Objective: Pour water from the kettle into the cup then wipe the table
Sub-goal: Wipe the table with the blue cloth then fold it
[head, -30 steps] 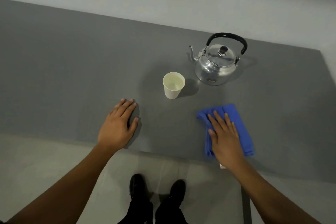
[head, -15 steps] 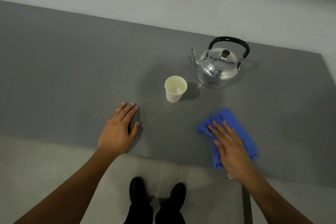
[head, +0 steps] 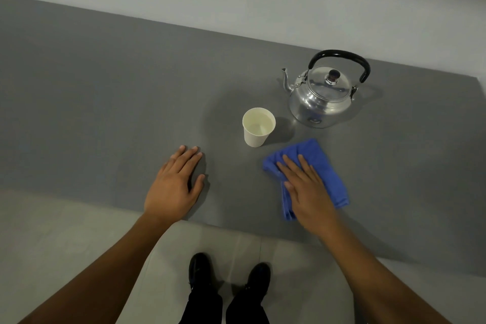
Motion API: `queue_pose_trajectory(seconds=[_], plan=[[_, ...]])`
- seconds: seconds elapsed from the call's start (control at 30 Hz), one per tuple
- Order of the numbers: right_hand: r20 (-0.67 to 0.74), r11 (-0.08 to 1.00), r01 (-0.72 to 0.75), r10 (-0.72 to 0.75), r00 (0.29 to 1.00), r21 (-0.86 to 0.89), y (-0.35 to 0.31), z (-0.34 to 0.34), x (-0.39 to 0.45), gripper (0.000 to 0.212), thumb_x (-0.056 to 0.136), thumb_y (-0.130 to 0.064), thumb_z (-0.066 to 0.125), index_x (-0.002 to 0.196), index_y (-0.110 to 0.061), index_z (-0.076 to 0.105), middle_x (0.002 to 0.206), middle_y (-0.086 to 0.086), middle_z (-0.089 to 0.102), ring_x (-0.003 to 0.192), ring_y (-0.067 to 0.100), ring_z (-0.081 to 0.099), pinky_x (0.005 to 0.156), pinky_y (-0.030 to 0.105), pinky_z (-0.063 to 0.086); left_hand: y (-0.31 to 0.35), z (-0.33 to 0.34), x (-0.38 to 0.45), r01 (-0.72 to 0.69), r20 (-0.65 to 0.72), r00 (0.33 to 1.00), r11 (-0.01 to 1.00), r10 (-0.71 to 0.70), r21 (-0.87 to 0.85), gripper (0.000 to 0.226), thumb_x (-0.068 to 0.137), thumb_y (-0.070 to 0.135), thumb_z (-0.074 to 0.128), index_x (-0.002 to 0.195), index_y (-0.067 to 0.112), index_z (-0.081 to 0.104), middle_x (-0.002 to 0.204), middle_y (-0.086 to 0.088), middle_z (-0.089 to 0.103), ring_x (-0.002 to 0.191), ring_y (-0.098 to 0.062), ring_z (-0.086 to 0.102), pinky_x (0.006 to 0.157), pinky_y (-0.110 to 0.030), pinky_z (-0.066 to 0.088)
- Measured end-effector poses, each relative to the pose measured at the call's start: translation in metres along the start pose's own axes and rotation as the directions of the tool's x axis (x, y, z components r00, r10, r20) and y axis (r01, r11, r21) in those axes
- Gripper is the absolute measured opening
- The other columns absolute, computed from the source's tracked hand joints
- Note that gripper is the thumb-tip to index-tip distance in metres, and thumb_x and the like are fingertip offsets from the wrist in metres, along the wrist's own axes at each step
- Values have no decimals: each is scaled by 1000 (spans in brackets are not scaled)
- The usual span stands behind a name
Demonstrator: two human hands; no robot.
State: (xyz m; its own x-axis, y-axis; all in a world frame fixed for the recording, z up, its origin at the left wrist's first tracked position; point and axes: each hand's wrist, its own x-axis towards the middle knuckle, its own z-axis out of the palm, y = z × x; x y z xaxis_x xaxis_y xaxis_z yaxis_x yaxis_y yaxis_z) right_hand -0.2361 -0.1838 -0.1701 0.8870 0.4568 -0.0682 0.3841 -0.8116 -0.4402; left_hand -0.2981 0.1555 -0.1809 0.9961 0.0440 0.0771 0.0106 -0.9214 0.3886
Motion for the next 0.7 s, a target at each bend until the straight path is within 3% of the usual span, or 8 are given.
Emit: queue_pose_trajectory(seconds=[0.13,0.23,0.33,0.4,0.53,0.7], plan=[[-12,1000,-13,14,1000,28,22,-12,-16,53,102,4,47,152,-12,41,160,-7,27,155,25,21,127,40,13,1,0,0,1,1,1000,1000,-1,-6,59,104,51,38,155,21,41,163,4,38,157,-15,19,125,-39,20],[-50,989,-123,127,991,76,22,-17,7,59,96,13,49,150,-9,44,161,3,33,155,28,20,127,40,14,1,0,1,-3,3,1000,1000,3,3,59,104,51,38,155,21,41,163,4,38,157,-15,19,125,-39,21],[-100,979,-120,138,985,168,8,-16,38,61,91,18,49,147,-7,49,159,9,40,155,29,22,127,43,17,1,0,1,-8,0,1000,1000,8,6,59,104,50,38,155,20,41,163,4,38,157,-15,19,125,-38,21],[-105,969,-93,119,987,229,-1,-13,47,64,86,23,51,144,-5,53,156,7,45,153,26,27,127,37,18,1,1,0,-11,1,1000,1000,11,4,59,104,50,38,155,20,41,163,4,38,157,-15,19,126,-39,22],[-19,964,8,-3,1000,266,-3,-11,23,65,79,26,55,135,-6,63,146,-7,47,146,17,35,118,8,13,0,1,0,-12,5,1000,1000,12,6,59,104,49,38,155,20,40,163,4,38,157,-15,19,126,-42,24],[-60,963,13,3,998,270,25,-29,3,58,79,32,50,127,4,66,142,18,58,141,35,45,120,14,20,0,1,-1,-1,26,1000,1000,1,7,60,105,51,36,156,21,38,165,5,36,158,-15,17,126,-44,24]])
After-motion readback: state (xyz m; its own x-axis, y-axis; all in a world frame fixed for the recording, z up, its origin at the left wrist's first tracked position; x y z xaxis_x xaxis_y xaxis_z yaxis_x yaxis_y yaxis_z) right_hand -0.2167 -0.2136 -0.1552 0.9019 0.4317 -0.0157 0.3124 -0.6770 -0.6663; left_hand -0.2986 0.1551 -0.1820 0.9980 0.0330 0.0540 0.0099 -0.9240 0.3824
